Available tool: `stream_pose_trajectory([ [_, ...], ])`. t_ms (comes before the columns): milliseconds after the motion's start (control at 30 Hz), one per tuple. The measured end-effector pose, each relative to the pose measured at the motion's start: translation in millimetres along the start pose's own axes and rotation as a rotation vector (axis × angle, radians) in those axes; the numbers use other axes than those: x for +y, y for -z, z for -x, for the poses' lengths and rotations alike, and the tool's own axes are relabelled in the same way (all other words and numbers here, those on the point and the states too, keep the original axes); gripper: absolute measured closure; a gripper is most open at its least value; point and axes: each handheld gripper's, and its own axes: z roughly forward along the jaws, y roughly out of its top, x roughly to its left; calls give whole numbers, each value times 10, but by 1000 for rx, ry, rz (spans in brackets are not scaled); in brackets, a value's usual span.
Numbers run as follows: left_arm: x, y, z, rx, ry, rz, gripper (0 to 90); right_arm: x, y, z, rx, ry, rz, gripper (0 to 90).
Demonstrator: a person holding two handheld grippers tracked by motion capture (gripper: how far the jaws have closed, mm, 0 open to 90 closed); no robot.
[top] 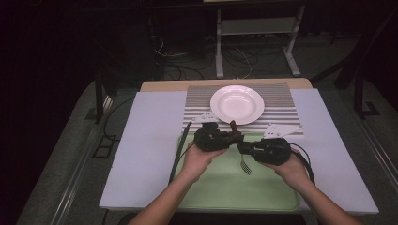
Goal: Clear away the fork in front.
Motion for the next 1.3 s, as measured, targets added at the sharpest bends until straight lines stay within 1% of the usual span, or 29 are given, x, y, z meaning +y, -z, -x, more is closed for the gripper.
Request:
stream_pose_trajectory([
  [167, 14, 17, 11, 0, -21, -6, 766, -2, -1, -13, 1, 7, 13, 750],
  [233, 14, 22, 10, 4, -28, -7, 768, -3, -7, -9, 14, 8, 19, 664],
  [267, 15, 26, 5, 5, -29, -8, 768, -3, -7, -9, 14, 8, 19, 664],
  [300, 16, 31, 1, 5, -27, -7, 770, -7, -17, -3, 24, 3, 18, 575],
  [333, 17, 39, -3, 7, -28, -7, 770, -7, -17, -3, 24, 3, 18, 575],
  [400, 24, 59, -6, 16, -34, -5, 771, -13, -31, 5, 26, 1, 13, 499],
  [433, 36, 88, -14, 19, -41, -6, 773, -29, -36, 18, 14, 6, 18, 433],
  [533, 49, 116, -26, 16, -44, -9, 775, -48, -29, 48, 10, 1, 25, 384],
  [567, 56, 142, -40, 23, -49, -11, 776, -66, -24, 78, -8, -12, 29, 305],
  [600, 56, 142, -40, 23, -49, -11, 778, -66, -24, 78, -8, -12, 29, 305],
  [633, 62, 182, -59, 35, -51, -7, 778, -81, -20, 91, -73, -11, 25, 252],
  [667, 62, 182, -59, 35, -51, -7, 780, -81, -20, 91, -73, -11, 25, 252],
  [700, 67, 203, -68, 42, -53, -9, 780, -101, -14, 114, -98, -1, 11, 201],
  [733, 72, 224, -81, 46, -56, -11, 780, -101, -14, 114, -98, -1, 11, 201],
  [767, 75, 250, -92, 52, -61, -9, 780, -132, 13, 154, -92, -18, 13, 164],
  [800, 78, 278, -104, 55, -62, -3, 780, -132, 13, 154, -92, -18, 13, 164],
  [833, 84, 307, -123, 47, -59, -7, 779, -169, 33, 204, -81, -37, 11, 137],
  [900, 103, 406, -161, 52, -67, -1, 778, -209, 62, 244, -102, -51, -7, 130],
  [933, 103, 406, -161, 52, -67, -1, 779, -230, 79, 263, -113, -56, -12, 121],
  [967, 117, 480, -183, 52, -76, 6, 778, -253, 100, 282, -117, -65, -15, 109],
  [1033, 123, 515, -194, 52, -78, 8, 778, -284, 125, 298, -119, -72, -18, 103],
  [1067, 128, 550, -205, 54, -83, 8, 777, -323, 155, 308, -128, -70, -23, 103],
  [1100, 134, 620, -228, 60, -84, 10, 777, -421, 217, 324, -161, -52, -38, 100],
  [1133, 134, 620, -228, 60, -84, 10, 777, -421, 217, 324, -161, -52, -38, 100],
  [1167, 133, 656, -240, 62, -82, 12, 777, -524, 286, 350, -169, -65, -46, 96],
  [1200, 131, 693, -252, 65, -81, 11, 777, -524, 286, 350, -169, -65, -46, 96],
  [1233, 122, 761, -272, 66, -81, 7, 776, -618, 357, 373, -176, -79, -47, 93],
  [1267, 122, 761, -272, 66, -81, 7, 776, -618, 357, 373, -176, -79, -47, 93],
  [1300, 108, 828, -290, 77, -80, 3, 776, -696, 424, 389, -180, -91, -45, 90],
])
